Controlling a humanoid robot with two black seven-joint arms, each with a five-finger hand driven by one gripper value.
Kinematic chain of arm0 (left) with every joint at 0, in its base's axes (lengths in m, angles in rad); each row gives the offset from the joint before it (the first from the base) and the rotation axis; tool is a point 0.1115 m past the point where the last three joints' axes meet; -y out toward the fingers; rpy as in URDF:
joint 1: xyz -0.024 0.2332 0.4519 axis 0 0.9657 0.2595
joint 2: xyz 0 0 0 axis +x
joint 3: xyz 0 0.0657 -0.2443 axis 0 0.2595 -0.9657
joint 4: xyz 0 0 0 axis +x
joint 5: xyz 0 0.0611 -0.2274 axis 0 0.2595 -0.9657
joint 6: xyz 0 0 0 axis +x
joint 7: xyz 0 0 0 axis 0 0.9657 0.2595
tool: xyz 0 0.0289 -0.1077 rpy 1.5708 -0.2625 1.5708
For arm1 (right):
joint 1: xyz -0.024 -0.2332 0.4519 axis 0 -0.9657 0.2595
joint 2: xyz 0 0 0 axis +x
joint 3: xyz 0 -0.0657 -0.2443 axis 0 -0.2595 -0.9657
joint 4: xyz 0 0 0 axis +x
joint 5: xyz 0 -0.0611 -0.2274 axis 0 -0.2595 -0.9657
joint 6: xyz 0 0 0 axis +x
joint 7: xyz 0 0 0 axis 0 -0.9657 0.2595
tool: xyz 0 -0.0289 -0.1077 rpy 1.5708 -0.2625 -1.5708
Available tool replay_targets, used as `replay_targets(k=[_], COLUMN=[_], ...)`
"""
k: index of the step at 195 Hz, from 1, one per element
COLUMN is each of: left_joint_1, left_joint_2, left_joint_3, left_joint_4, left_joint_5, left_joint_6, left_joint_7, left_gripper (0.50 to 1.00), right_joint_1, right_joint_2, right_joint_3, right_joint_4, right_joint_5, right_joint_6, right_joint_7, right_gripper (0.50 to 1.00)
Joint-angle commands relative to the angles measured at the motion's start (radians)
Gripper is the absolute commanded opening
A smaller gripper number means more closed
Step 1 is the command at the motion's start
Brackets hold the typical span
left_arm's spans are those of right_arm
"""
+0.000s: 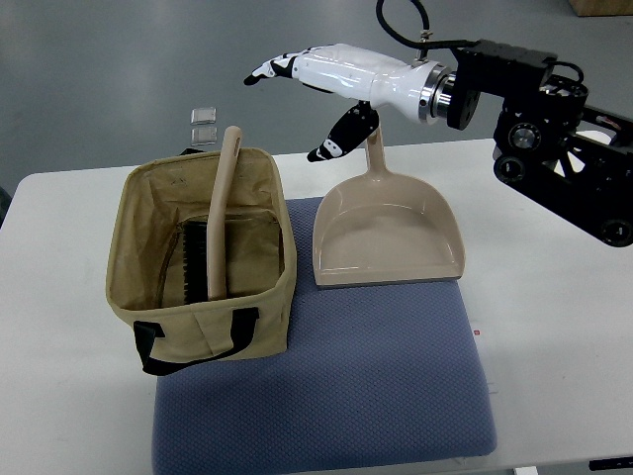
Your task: Put pink broom in yellow bag with right hand
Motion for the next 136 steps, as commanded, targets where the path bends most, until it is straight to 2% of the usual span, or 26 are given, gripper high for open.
replay_targets(k=[1, 33, 70, 136], left_joint_1=[0.0, 0.0, 0.0, 0.0], left_joint_2=[0.0, 0.0, 0.0, 0.0], left_joint_3=[0.0, 0.0, 0.0, 0.0], left_joint_4=[0.0, 0.0, 0.0, 0.0], left_joint_5=[0.001, 0.0, 0.0, 0.0], left_joint_6=[0.001, 0.0, 0.0, 0.0], left_joint_7=[0.0, 0.0, 0.0, 0.0], left_gripper=[1.0, 1.0, 1.0, 1.0], right_joint_1=[-0.052, -0.193, -0.347, -0.499], right_joint_2=[-0.015, -0.018, -0.015, -0.001], right_joint_3=[0.069, 0.25, 0.454, 0.543], right_joint_4=[0.0, -0.018, -0.143, -0.325], right_joint_5=[0.113, 0.32, 0.585, 0.965], right_joint_6=[0.0, 0.013, -0.001, -0.013], right_joint_7=[-0.005, -0.029, -0.046, -0.037], right_gripper=[0.913, 0.913, 0.915, 0.915])
